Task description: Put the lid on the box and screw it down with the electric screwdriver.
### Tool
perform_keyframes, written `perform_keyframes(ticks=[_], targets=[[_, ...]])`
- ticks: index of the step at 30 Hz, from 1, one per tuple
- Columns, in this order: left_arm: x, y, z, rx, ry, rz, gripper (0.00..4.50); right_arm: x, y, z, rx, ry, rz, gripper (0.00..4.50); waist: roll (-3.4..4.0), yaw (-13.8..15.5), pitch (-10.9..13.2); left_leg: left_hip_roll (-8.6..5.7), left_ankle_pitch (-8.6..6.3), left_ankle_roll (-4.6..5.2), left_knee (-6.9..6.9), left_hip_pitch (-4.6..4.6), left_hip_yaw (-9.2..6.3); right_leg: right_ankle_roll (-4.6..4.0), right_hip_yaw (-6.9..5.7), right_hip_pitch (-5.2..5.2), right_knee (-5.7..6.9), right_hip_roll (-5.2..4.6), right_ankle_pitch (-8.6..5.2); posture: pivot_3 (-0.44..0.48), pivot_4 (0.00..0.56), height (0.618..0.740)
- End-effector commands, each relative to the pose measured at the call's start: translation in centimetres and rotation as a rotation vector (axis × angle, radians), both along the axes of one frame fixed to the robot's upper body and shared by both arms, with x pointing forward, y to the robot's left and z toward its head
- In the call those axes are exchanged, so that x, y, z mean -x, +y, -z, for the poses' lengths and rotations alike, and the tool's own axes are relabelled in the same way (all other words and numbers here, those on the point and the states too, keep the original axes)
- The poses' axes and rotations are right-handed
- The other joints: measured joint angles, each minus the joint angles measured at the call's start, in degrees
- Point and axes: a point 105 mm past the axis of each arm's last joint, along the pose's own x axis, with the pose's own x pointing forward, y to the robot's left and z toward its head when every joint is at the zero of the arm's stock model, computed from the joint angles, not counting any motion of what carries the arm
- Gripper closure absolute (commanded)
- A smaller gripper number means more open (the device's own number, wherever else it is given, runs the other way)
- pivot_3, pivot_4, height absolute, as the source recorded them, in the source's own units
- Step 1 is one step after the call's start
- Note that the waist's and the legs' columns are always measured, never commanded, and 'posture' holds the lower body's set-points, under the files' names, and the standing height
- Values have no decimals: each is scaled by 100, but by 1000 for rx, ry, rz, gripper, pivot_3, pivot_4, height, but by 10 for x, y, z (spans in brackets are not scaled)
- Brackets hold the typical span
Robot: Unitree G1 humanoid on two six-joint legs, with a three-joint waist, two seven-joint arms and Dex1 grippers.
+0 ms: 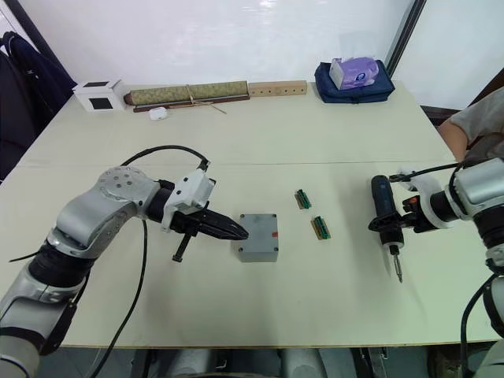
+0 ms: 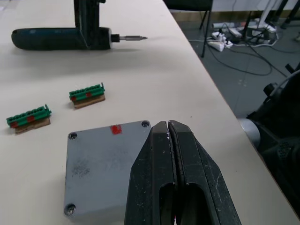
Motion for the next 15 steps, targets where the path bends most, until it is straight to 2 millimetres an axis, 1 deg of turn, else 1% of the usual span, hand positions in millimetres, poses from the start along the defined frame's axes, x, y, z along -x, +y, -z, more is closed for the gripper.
perform_keyframes(ticks=[1, 2, 4, 5, 6, 7, 10, 12, 14, 15], targets=[[2, 0, -6, 13, -39, -16, 4500, 0, -2, 9, 36, 43, -29, 747, -3, 0, -2, 0, 0, 0, 2, 1, 0, 0, 0, 3, 0, 0, 0, 0, 150, 740], [2, 0, -6, 16, -39, -21, 4500, 1, -3, 10, 41, 52, -39, 1000, -4, 1, -2, 0, 0, 0, 4, 1, -1, 0, 0, 4, 0, 0, 0, 0, 150, 740], [3, 0, -6, 22, -37, -33, 4500, 4, -3, 14, 51, 73, -58, 1748, -4, 7, -2, 0, 0, 0, 6, 2, -1, 0, -1, 6, 0, -1, 0, 0, 150, 740], [3, 0, -6, 24, -35, -38, 4500, 4, -3, 15, 48, 80, -60, 1995, -4, 11, -2, 0, 0, 0, 6, 2, -2, 0, -1, 6, 0, -1, 0, 0, 150, 740], [3, 0, -6, 25, -34, -41, 4500, 5, -3, 15, 49, 85, -64, 2385, -4, 13, -2, 1, 0, 0, 6, 2, -3, 0, -3, 7, 0, -1, 0, 0, 150, 740], [3, 1, -6, 24, -34, -44, 4500, 6, -3, 16, 49, 89, -67, 2613, -4, 14, -2, 1, 0, 0, 5, 2, -4, 0, -4, 7, 0, -1, 0, 0, 150, 740], [0, 2, -6, 26, -36, -56, 4500, 7, -5, 16, 57, 84, -69, 2651, -4, 29, -2, 0, 0, 0, 5, 2, -6, 0, -6, 7, 0, -1, 0, 0, 150, 740], [-2, 2, -6, 26, -37, -65, 4500, 2, -7, 10, 69, 38, -56, 2651, -4, 31, -2, 0, 0, 0, 5, 2, -8, 0, -8, 9, 0, -1, 0, 0, 150, 740], [-5, 4, -5, 24, -35, -76, 4500, -9, -12, -1, 129, -56, -97, 2651, -4, 22, -2, 0, 0, 0, 5, 2, -7, 0, -7, 9, 0, -2, 0, 0, 150, 740], [-8, 6, -4, 22, -33, -89, 4500, -21, -5, -18, 91, -157, -88, 2651, -4, 18, -2, -1, 0, 0, 6, 2, -6, 0, -7, 10, 0, -2, 0, 0, 150, 740]])
